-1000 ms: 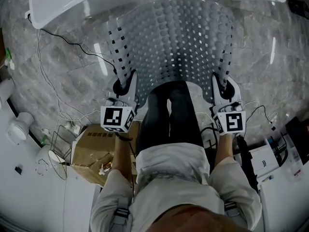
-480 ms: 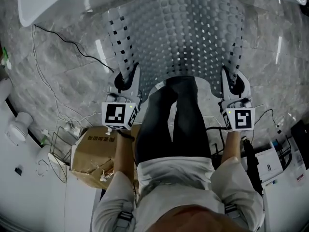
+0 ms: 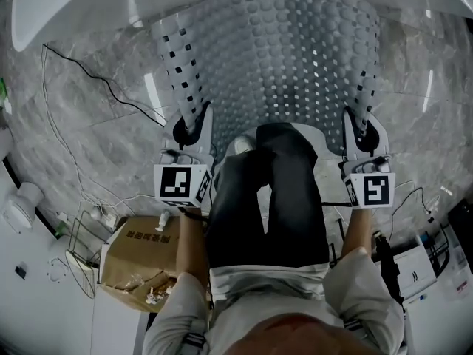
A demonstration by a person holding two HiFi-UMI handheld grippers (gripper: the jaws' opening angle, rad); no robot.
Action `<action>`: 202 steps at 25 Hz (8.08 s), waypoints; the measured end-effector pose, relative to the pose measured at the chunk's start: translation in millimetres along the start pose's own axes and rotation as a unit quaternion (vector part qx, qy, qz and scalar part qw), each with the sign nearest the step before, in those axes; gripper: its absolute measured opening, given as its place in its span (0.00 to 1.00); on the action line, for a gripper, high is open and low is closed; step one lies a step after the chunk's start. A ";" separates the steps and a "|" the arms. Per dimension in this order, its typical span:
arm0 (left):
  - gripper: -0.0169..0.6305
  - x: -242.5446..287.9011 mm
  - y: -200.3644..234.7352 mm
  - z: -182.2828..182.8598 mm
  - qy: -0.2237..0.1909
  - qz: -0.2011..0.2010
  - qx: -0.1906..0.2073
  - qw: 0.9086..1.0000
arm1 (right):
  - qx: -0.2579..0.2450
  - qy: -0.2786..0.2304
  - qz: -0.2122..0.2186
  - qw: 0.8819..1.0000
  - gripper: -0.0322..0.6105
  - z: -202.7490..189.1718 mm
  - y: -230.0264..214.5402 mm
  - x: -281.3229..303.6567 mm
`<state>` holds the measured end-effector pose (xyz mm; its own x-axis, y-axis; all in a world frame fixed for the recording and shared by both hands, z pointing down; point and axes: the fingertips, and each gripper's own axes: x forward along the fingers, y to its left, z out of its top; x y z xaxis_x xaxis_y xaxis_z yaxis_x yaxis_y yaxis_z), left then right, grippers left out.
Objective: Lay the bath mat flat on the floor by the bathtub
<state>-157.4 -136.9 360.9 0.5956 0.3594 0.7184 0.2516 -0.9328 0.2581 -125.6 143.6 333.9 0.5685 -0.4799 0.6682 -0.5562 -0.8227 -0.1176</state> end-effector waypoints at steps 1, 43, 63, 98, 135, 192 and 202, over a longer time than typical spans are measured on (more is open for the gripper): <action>0.15 3.2 -1.6 -1.9 -0.004 0.000 0.001 1.000 | -0.002 -0.004 -0.003 1.000 0.14 -3.2 -2.9 0.2; 0.15 15.4 21.1 -19.5 -0.105 -0.004 0.060 0.993 | -0.071 -0.096 -0.057 0.991 0.15 -24.4 -7.4 -3.2; 0.16 97.9 64.8 -63.7 -0.058 0.009 0.050 0.997 | -0.083 -0.041 -0.049 0.994 0.15 -72.6 -35.1 81.9; 0.19 149.1 99.9 -75.9 -0.004 0.060 0.076 0.995 | -0.135 0.023 -0.104 0.985 0.24 -98.3 -67.1 123.0; 0.27 135.9 87.3 -66.2 -0.032 0.041 0.077 0.996 | -0.207 -0.053 -0.054 0.975 0.36 -52.6 17.0 105.7; 0.20 126.0 -70.8 1.6 -0.134 -0.141 0.192 0.962 | -0.112 -0.075 -0.112 0.984 0.35 -79.7 -43.8 79.2; 0.20 150.2 -91.5 -12.2 -0.130 -0.181 0.196 0.955 | -0.097 -0.085 -0.119 0.985 0.26 -81.6 -48.4 71.3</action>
<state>-100.3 2.1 453.1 0.5718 0.6980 0.4310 0.7124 -0.6831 0.1611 -107.6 174.1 447.3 0.7801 -0.3385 0.5262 -0.4916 -0.8518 0.1809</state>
